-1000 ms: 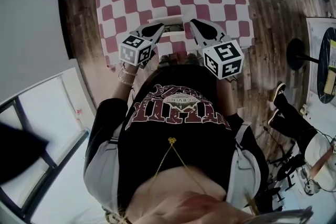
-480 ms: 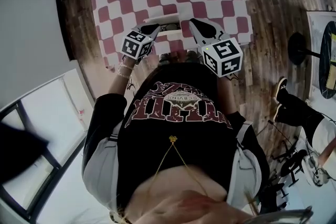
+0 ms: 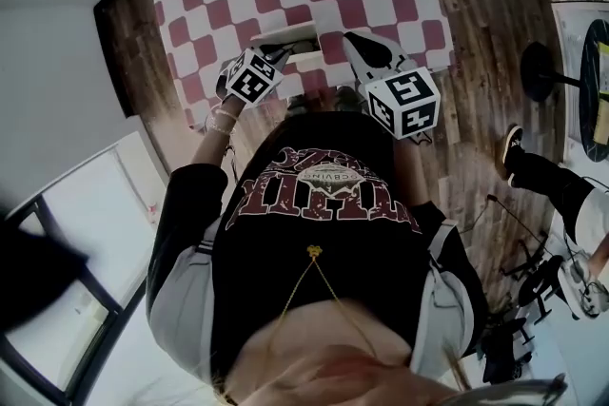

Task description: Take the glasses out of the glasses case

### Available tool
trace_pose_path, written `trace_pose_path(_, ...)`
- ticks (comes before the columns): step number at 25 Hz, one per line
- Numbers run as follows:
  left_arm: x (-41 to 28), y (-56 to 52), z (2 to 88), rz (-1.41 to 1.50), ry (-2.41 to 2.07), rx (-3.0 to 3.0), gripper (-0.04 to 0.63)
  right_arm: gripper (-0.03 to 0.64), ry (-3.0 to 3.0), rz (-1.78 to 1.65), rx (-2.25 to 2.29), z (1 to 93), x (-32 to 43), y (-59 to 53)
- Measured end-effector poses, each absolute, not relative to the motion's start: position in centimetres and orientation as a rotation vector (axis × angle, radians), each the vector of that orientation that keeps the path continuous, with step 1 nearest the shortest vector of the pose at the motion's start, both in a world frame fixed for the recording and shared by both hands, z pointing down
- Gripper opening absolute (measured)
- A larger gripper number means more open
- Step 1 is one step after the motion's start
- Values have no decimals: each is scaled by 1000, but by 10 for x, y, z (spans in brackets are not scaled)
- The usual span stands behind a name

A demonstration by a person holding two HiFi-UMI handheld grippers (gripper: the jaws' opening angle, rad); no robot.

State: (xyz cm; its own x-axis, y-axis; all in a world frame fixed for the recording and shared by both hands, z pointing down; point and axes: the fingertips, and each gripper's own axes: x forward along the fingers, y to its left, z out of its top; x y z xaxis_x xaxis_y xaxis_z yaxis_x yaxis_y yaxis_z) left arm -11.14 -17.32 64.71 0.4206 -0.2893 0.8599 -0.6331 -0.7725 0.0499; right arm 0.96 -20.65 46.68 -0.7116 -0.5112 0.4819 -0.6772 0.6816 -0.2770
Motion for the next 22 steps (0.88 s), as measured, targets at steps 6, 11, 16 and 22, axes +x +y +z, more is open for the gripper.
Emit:
trace_pose_path(6,-110,-171,659,1576,-653,2322,57,21,-2511,649,966,471,19,-205)
trace_pose_path(11,-108,-171,667,1764,-538,2315,57,21,-2503,669,993,473,27,-205)
trace_pose_path(16,-106,-170,672,1883,-449,2259,58,21,-2497,688,1021,476,36,-204)
trace_pose_path(22,-104,-168,674,1975,-354,2183,57,21,-2491,707,1047,477,46,-204)
